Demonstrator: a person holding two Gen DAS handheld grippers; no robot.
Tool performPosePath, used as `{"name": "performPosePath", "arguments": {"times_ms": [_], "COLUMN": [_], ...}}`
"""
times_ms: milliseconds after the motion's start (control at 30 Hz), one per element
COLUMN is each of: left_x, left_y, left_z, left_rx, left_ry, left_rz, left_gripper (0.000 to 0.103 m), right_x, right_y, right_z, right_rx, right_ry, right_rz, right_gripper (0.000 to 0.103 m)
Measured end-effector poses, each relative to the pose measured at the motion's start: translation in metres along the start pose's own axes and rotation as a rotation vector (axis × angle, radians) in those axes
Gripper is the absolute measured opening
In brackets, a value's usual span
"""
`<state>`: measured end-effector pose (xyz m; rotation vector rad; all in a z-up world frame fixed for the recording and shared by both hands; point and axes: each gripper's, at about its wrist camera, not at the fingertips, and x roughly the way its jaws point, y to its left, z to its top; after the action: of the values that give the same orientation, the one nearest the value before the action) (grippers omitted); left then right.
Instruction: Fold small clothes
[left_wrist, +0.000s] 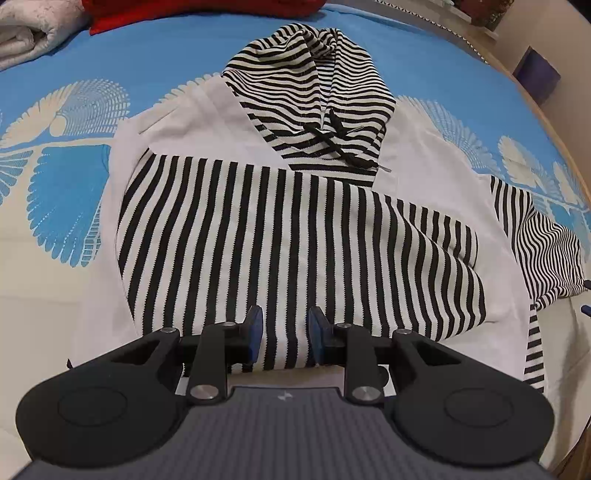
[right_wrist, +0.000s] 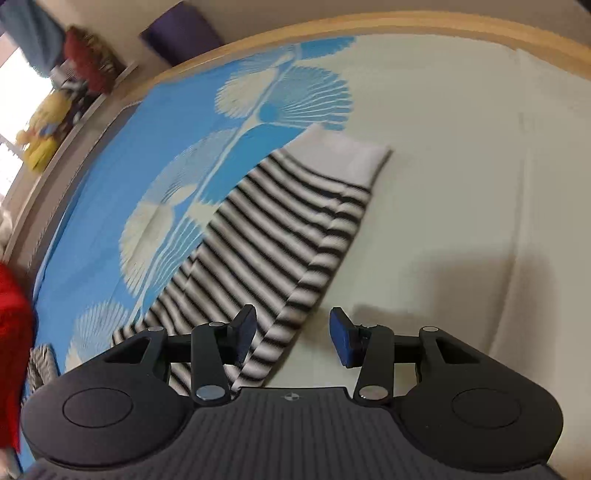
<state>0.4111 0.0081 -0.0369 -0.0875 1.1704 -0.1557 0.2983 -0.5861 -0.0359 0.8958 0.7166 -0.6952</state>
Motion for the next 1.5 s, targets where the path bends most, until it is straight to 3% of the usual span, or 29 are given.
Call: {"name": "performPosePath", "arguments": {"times_ms": [400,467,533,600,667,733,800,867,933,1000,1067,1133,1200,1233,1333,1500], "left_x": [-0.002,-0.003,-0.004,-0.006,-0.010,-0.015,-0.018,-0.022,-0.026,-0.028,-0.030,-0.032,-0.033,-0.033,-0.032,-0.023], "left_y": [-0.004,0.000,0.003,0.008,0.013,0.020,0.026,0.035,0.044,0.052,0.060,0.065,0.067,0.069,0.069,0.054], "left_z": [0.000,0.000,0.001,0.001,0.003,0.004,0.006,0.008,0.009,0.010,0.010,0.011,0.012,0.013,0.013,0.012], "left_rx": [0.008,0.002,-0.004,-0.010,-0.018,-0.029,-0.045,-0.064,-0.085,-0.107,-0.130,-0.148,-0.158,-0.164,-0.178,-0.164], "left_ry": [-0.005,-0.007,-0.009,-0.011,-0.017,-0.028,-0.036,-0.045,-0.053,-0.057,-0.060,-0.062,-0.065,-0.067,-0.066,-0.062], "left_rz": [-0.007,-0.007,-0.007,-0.007,-0.007,-0.008,-0.005,0.002,0.009,0.014,0.015,0.013,0.008,0.007,0.003,-0.056], "left_gripper": [0.030,0.030,0.030,0.030,0.030,0.030,0.030,0.030,0.030,0.030,0.030,0.030,0.030,0.030,0.030,0.030], "right_x": [0.030,0.033,0.038,0.040,0.032,0.015,-0.011,-0.040,-0.069,-0.096,-0.111,-0.111,-0.102,-0.099,-0.090,-0.061], "right_y": [-0.010,-0.010,-0.012,-0.012,-0.005,0.019,0.063,0.110,0.155,0.193,0.224,0.237,0.238,0.238,0.237,0.228], "right_z": [0.011,0.011,0.010,0.009,0.008,0.004,-0.009,-0.036,-0.078,-0.131,-0.191,-0.235,-0.268,-0.274,-0.264,-0.223], "right_rx": [0.057,0.084,0.115,0.141,0.125,0.032,-0.155,-0.330,-0.510,-0.694,-0.915,-1.050,-1.123,-1.130,-1.049,-0.811], "right_ry": [0.018,0.020,0.029,0.022,-0.032,-0.117,-0.230,-0.303,-0.310,-0.256,-0.037,0.171,0.341,0.365,0.366,0.330], "right_rz": [0.011,0.026,0.042,0.042,0.019,0.026,0.062,0.174,0.347,0.557,0.770,0.832,0.802,0.772,0.677,0.468], "right_gripper": [0.046,0.036,0.016,0.004,0.002,0.001,0.001,0.001,0.001,0.001,0.001,0.003,0.006,0.010,0.025,0.029]}}
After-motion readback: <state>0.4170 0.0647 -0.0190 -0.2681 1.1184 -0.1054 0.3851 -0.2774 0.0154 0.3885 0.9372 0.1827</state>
